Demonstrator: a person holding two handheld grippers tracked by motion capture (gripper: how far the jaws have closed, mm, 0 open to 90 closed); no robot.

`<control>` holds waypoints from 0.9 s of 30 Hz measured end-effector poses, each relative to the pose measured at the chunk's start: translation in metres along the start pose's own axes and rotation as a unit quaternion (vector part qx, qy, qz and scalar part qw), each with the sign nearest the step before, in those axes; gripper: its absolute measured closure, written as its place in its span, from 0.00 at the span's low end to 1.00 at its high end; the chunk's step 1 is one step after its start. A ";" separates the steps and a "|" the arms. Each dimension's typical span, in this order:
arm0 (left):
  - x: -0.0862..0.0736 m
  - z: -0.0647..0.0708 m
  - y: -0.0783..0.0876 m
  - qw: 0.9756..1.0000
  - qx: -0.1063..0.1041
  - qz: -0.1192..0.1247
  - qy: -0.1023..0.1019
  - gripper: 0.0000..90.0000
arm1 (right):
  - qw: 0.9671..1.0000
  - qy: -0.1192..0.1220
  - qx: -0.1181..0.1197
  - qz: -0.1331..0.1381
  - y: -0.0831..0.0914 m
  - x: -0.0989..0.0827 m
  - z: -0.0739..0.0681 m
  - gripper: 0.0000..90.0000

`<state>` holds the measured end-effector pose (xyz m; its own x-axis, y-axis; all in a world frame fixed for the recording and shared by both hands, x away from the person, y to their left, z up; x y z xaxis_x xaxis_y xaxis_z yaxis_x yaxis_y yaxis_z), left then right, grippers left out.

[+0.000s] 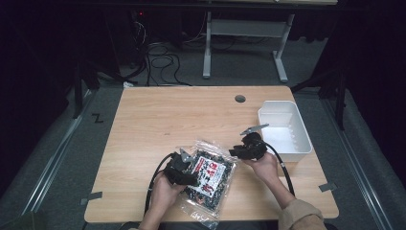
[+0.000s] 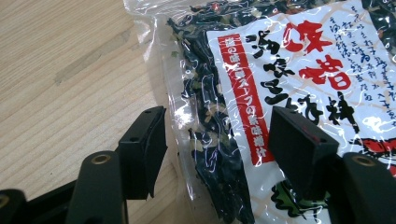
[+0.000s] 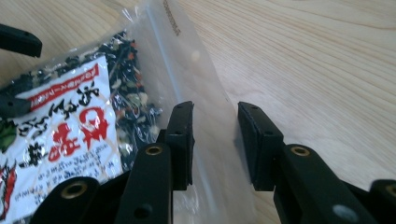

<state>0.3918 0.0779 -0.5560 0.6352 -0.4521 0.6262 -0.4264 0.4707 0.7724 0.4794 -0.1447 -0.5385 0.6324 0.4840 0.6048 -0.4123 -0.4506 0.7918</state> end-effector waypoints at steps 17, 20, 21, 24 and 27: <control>-0.002 -0.002 0.002 1.000 0.000 0.022 0.021 0.37 | 0.999 0.036 0.012 0.040 0.014 0.007 -0.009 1.00; -0.001 -0.002 0.004 0.999 0.005 0.033 0.017 0.37 | 0.998 0.040 0.011 0.052 0.023 0.010 -0.009 1.00; -0.001 -0.002 0.005 0.999 0.006 0.036 0.017 0.37 | 0.998 0.044 0.008 0.055 0.026 0.012 -0.008 1.00; 0.000 -0.003 0.008 0.998 -0.001 0.051 0.026 0.37 | 0.997 0.046 0.005 0.062 0.037 0.018 -0.008 1.00; -0.001 -0.005 0.010 0.998 0.004 0.056 0.030 0.38 | 0.996 0.053 0.000 0.075 0.051 0.025 -0.007 1.00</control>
Point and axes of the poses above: each handheld gripper's, and its own axes: y roughly backward along the jaws, x roughly out of its top, z roughly to its right, the point moved 5 cm from there along -y, roughly forward along the jaws, and after that the axes turned 7 degrees about -x, right-handed, at the moved point
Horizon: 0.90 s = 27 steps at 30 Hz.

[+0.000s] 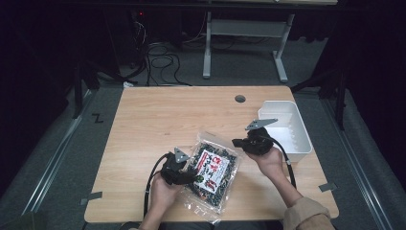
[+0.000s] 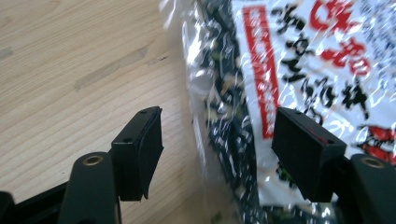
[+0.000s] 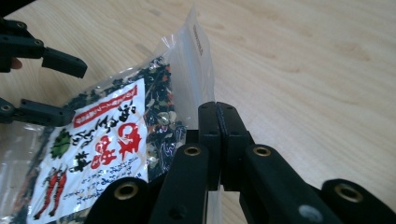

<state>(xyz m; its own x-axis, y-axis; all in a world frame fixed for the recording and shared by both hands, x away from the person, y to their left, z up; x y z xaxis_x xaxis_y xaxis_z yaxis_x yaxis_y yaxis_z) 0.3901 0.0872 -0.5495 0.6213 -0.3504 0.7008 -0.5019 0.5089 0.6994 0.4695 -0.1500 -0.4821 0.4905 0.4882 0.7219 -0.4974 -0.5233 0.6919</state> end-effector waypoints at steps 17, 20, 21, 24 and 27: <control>-0.003 -0.006 0.001 1.000 0.015 -0.007 0.015 0.38 | 0.999 0.032 -0.022 0.036 0.048 0.044 0.005 1.00; -0.003 -0.006 0.001 1.000 0.014 -0.006 0.017 0.38 | 0.998 0.043 -0.025 0.045 0.057 0.054 0.004 1.00; -0.004 -0.006 0.001 1.000 0.013 -0.006 0.017 0.38 | 0.998 0.047 -0.026 0.045 0.059 0.056 0.003 1.00; -0.004 -0.006 0.001 1.000 0.012 -0.008 0.018 0.38 | 0.997 0.047 -0.024 0.049 0.066 0.062 0.002 1.00; -0.005 -0.006 -0.001 1.000 0.013 -0.015 0.016 0.38 | 0.997 0.044 -0.020 0.053 0.069 0.066 0.001 1.00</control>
Point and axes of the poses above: each handheld gripper's, and its own axes: y roughly backward along the jaws, x roughly out of its top, z roughly to its right, the point moved 5 cm from there along -y, roughly forward along the jaws, and after that the axes turned 7 degrees about -x, right-handed, at the moved point
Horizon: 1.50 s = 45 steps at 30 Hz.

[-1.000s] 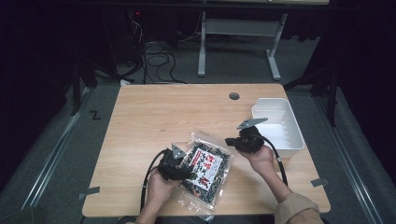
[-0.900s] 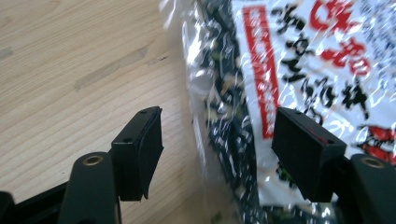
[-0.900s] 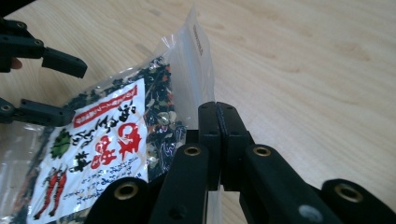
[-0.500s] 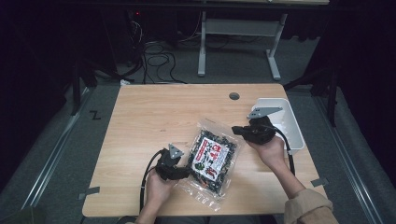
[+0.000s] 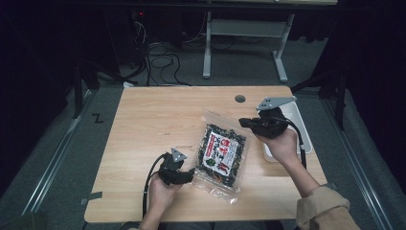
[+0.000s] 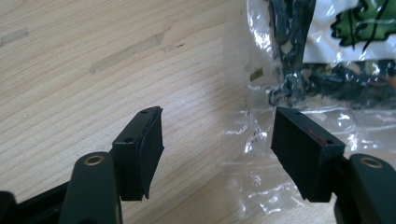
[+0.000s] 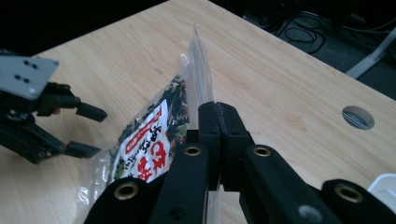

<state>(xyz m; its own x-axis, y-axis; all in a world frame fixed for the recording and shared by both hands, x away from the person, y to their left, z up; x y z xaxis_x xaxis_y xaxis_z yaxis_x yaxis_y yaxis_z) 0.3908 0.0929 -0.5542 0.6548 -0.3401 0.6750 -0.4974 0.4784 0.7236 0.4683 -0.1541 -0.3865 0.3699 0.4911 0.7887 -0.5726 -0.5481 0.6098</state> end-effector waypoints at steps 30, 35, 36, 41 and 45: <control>0.000 0.002 0.001 1.000 -0.005 0.007 -0.002 0.38 | 0.997 -0.007 -0.065 0.035 0.043 0.059 0.031 1.00; 0.000 0.002 0.002 1.000 -0.005 0.008 -0.001 0.38 | 0.996 -0.009 -0.078 0.042 0.052 0.065 0.036 1.00; 0.000 0.002 0.002 1.000 -0.005 0.008 -0.001 0.38 | 0.996 -0.009 -0.079 0.044 0.054 0.066 0.037 1.00; 0.001 0.002 0.002 1.000 -0.005 0.007 -0.002 0.38 | 0.994 -0.015 -0.095 0.052 0.064 0.070 0.045 1.00; 0.001 0.002 0.002 1.000 -0.006 0.008 -0.001 0.38 | 0.993 -0.016 -0.104 0.056 0.070 0.071 0.052 1.00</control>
Point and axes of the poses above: each handheld gripper's, and its own axes: y roughly backward along the jaws, x roughly out of its top, z roughly to its right, the point moved 5 cm from there along -y, roughly forward along the jaws, and after that the axes turned 7 degrees about -x, right-handed, at the moved point
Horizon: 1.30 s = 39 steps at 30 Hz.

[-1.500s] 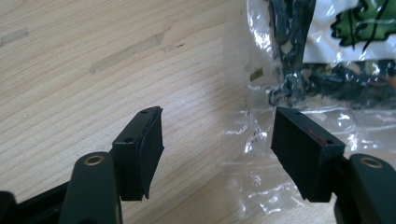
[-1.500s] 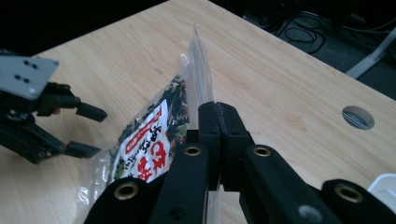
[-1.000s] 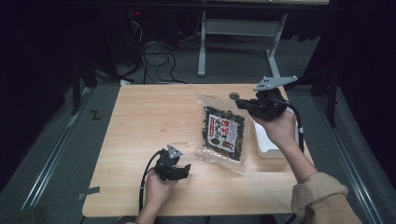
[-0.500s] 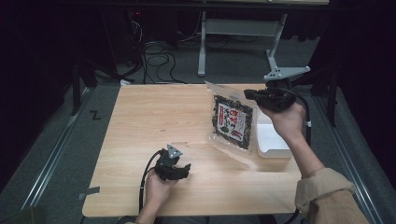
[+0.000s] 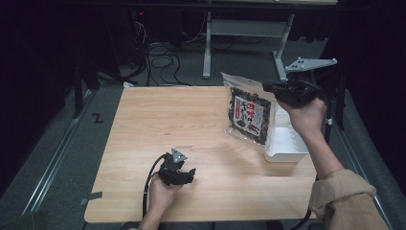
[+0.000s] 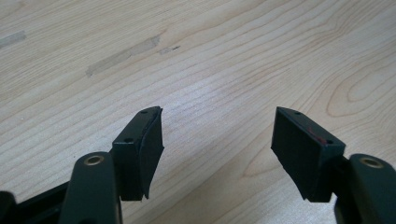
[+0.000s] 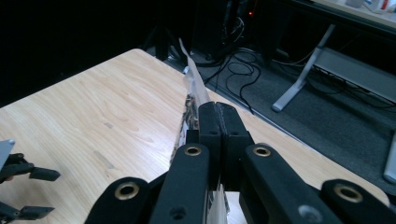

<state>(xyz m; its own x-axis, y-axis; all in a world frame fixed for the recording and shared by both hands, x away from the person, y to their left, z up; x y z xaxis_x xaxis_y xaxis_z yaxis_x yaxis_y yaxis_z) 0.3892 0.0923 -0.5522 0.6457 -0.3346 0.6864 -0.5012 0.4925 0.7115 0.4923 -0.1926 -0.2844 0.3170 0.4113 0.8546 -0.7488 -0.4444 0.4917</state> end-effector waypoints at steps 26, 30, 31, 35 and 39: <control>-0.001 0.000 0.000 1.000 -0.001 -0.002 0.001 0.38 | 0.997 -0.026 -0.071 0.014 0.020 0.000 0.050 1.00; -0.001 0.000 -0.001 1.000 -0.001 -0.004 0.000 0.38 | 0.996 -0.038 -0.077 0.017 0.026 -0.005 0.058 1.00; -0.001 0.001 -0.002 1.000 -0.001 -0.005 -0.001 0.38 | 0.995 -0.043 -0.083 0.017 0.030 -0.007 0.063 1.00; -0.001 0.002 -0.001 1.000 0.000 -0.004 -0.002 0.38 | 0.995 -0.044 -0.089 0.019 0.035 -0.011 0.070 1.00; -0.001 0.001 -0.001 1.000 0.000 -0.006 -0.003 0.38 | 0.994 -0.050 -0.095 0.017 0.040 -0.017 0.077 1.00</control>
<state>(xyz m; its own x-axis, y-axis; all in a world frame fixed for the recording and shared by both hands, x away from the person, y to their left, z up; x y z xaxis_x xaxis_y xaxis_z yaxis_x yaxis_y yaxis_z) 0.3883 0.0909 -0.5538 0.6486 -0.3458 0.6780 -0.4925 0.4885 0.7203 0.5017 -0.2786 -0.2659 0.3380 0.3132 0.8875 -0.8541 -0.2940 0.4291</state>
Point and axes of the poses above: each handheld gripper's, and its own axes: y roughly backward along the jaws, x roughly out of its top, z roughly to its right, the point moved 5 cm from there along -y, roughly forward along the jaws, and after that the axes turned 7 degrees about -x, right-handed, at the moved point
